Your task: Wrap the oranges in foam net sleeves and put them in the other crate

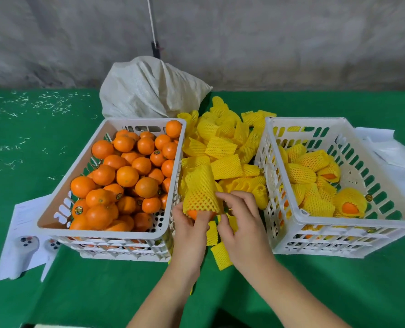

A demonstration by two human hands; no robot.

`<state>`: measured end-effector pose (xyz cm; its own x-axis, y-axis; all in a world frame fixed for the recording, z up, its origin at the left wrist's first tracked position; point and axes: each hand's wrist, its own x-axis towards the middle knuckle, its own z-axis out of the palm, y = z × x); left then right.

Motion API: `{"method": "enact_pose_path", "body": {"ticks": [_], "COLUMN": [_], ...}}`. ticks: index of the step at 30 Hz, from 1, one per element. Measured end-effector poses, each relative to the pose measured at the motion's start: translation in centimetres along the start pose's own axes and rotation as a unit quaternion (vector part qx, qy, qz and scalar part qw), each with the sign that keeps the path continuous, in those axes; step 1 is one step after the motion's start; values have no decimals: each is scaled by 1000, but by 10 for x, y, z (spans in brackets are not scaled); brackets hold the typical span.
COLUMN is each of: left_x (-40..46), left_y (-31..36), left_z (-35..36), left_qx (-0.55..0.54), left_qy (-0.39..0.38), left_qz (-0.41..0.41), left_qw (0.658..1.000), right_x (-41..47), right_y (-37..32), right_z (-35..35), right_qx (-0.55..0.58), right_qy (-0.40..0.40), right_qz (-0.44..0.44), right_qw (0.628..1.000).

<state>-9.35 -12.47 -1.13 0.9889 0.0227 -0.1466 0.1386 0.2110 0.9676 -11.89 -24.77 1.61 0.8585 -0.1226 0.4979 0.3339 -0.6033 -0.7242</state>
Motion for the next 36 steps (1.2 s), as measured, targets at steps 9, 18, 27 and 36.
{"method": "enact_pose_path", "body": {"ticks": [9,18,27,36], "left_x": [-5,5,17,17], "left_y": [0,-4,0,-1], "left_z": [2,-2,3,15], "left_qx": [31,24,89,190], "left_qy": [-122,-33,-12,-9], "left_qz": [57,45,136,186], "left_qw": [990,998,987,964], "right_x": [18,9,20,22], "right_y": [17,23,38,23], "right_z": [-22,-13,-14,-26], "right_qx": [-16,54,15,367], "right_qy": [54,-58,43,-141], "right_qz": [-25,46,-68,247], "right_qw": [998,996,997,886]}}
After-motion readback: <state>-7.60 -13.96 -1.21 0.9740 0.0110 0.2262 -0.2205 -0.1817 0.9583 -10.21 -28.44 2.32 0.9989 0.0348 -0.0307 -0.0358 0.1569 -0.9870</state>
